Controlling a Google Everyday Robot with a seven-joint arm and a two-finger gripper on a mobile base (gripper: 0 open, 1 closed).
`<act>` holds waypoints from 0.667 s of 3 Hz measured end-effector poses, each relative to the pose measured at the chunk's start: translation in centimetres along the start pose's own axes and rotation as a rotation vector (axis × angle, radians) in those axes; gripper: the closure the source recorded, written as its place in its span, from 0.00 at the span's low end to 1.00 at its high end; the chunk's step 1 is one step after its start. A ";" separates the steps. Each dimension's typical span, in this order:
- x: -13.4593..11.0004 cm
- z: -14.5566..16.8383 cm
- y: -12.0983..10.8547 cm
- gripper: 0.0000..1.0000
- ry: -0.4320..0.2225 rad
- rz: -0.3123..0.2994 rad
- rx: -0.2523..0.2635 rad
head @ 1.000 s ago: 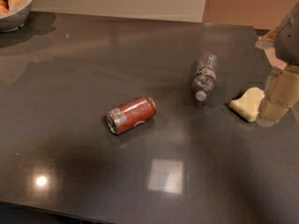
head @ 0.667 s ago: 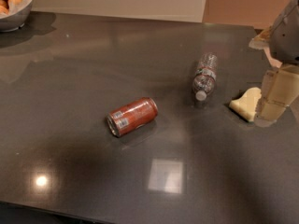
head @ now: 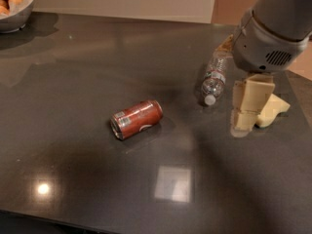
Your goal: Pick coke can
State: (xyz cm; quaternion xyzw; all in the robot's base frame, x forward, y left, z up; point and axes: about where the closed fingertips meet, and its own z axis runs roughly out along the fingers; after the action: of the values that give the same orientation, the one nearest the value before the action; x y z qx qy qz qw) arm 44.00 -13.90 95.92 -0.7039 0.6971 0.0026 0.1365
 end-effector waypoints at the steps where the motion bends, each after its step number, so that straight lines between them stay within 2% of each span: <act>1: -3.5 2.2 0.5 0.00 -0.041 -0.115 -0.039; 2: -7.0 4.6 0.9 0.00 -0.083 -0.228 -0.074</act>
Offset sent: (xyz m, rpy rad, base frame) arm -0.0047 0.1194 -0.0560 0.0556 0.0581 0.3930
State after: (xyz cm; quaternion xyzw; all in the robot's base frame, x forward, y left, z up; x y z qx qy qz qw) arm 43.74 -6.12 92.65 -0.7823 0.6058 0.0420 0.1386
